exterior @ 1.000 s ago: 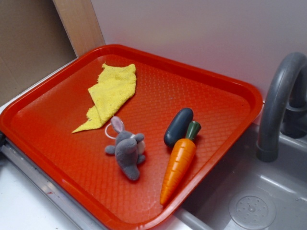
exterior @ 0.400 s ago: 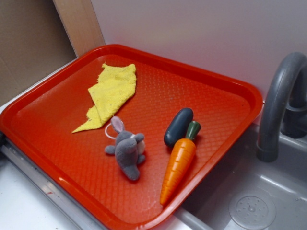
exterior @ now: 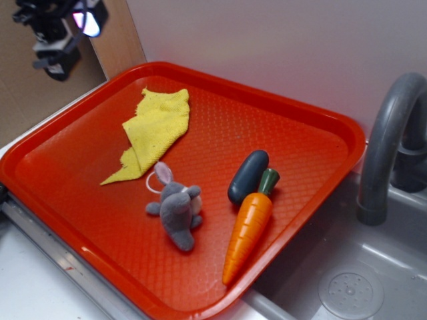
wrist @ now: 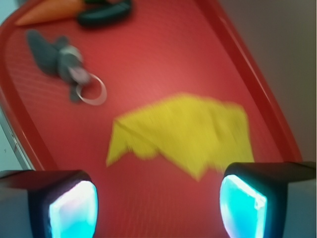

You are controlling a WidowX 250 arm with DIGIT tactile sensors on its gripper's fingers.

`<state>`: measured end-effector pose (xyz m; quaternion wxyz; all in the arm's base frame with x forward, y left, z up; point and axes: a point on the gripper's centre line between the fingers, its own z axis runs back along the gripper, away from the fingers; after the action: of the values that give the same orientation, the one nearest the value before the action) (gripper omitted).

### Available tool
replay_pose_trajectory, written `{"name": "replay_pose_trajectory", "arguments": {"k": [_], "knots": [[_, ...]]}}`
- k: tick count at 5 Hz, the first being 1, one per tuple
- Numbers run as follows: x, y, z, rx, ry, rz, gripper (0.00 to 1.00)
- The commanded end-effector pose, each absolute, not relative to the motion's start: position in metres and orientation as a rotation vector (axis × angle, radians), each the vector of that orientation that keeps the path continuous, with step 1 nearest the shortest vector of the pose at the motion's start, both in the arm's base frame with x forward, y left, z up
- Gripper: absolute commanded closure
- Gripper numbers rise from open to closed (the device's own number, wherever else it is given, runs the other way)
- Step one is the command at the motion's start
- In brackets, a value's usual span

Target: Grab the gray animal.

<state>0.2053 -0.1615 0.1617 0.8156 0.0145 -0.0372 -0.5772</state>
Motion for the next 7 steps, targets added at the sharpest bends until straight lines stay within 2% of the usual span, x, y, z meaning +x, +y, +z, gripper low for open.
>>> {"name": "replay_pose_trajectory", "arguments": {"k": [1, 2, 3, 4, 5, 6, 7], "knots": [[0.148, -0.232, 0.141, -0.144, -0.089, -1.751, 0.00], [0.137, -0.226, 0.125, -0.179, -0.049, -1.999, 0.00], [0.146, -0.240, 0.096, -0.259, 0.024, -2.240, 0.00], [0.148, -0.252, 0.074, -0.297, 0.087, -2.304, 0.00], [0.146, -0.274, 0.057, -0.343, 0.094, -2.315, 0.00], [0.137, -0.290, 0.050, -0.359, 0.121, -2.336, 0.00], [0.125, -0.297, 0.044, -0.309, 0.210, -2.246, 1.00]]}}
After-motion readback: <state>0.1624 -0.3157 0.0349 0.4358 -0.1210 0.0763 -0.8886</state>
